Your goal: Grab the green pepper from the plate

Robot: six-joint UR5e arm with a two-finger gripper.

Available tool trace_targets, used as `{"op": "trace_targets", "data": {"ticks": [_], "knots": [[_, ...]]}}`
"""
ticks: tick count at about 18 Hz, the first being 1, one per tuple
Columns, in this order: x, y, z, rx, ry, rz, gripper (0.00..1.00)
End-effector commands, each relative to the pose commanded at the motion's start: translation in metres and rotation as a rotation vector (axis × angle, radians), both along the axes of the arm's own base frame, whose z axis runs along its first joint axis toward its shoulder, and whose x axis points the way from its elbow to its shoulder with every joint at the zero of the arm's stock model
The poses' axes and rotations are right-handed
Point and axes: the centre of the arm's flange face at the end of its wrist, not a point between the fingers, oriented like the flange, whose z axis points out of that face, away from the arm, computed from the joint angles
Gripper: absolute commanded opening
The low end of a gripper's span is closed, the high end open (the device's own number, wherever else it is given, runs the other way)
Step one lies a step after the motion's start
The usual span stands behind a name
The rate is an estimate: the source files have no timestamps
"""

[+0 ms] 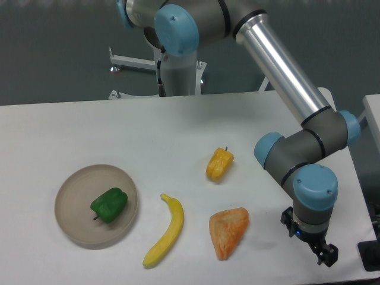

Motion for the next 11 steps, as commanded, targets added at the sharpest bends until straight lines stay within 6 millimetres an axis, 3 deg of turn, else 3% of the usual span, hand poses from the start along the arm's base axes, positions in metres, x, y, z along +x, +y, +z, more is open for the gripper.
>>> {"op": "trace_targets", "data": {"ticks": [6,11], "knots": [[0.004,0.000,0.008,0.002,0.003,0.005,1.00],[0.031,-0.005,0.039,0.035,-0.039,0.096,1.00]]}}
